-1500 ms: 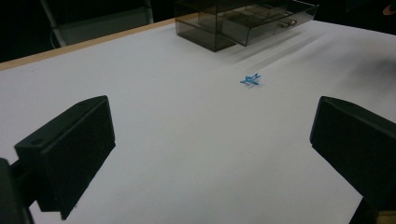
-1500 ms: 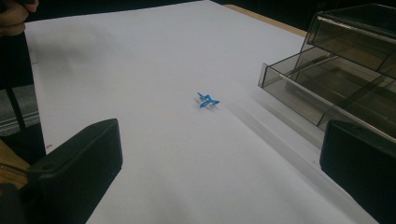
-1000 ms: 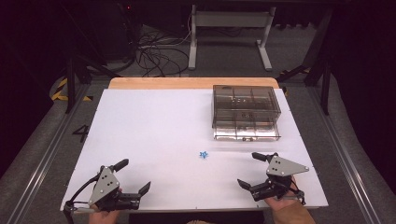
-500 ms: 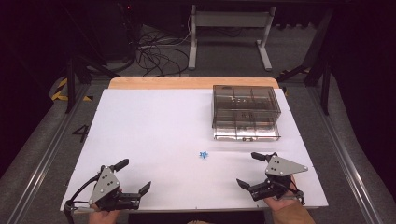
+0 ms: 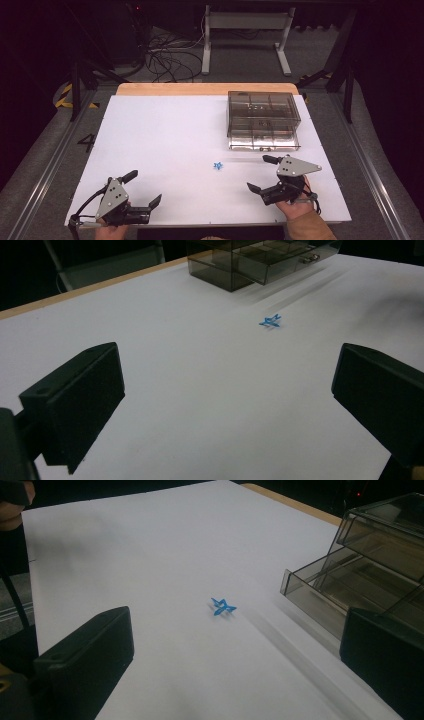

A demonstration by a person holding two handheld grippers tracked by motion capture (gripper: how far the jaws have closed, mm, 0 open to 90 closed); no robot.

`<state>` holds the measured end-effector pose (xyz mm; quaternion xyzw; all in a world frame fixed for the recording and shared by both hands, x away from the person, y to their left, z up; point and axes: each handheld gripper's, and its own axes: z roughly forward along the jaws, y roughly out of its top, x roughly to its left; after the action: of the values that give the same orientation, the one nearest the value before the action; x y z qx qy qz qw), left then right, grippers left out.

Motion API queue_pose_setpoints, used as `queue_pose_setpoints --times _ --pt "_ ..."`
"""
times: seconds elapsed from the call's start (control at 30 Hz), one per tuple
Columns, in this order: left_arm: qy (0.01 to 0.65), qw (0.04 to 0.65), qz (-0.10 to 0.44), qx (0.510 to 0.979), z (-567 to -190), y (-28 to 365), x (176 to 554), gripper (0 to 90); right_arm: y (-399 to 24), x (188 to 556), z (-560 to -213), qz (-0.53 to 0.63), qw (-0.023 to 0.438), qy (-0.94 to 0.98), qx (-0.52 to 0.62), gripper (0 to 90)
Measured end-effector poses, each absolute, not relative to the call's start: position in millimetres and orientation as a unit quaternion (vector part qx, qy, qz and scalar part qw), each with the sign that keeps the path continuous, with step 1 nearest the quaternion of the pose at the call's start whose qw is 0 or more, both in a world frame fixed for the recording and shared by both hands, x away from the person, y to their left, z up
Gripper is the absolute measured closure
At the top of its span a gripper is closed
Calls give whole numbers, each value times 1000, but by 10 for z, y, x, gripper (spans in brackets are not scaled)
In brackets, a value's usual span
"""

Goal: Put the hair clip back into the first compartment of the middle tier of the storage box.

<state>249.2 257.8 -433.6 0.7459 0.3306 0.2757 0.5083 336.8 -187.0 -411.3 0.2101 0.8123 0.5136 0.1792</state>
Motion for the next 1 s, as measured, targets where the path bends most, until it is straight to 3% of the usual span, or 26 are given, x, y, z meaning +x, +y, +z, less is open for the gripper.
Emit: queue_pose_setpoints --times 1.0 --pt "329 505 275 749 -4339 2578 2501 13 -1484 3667 -4023 503 153 826 204 24"
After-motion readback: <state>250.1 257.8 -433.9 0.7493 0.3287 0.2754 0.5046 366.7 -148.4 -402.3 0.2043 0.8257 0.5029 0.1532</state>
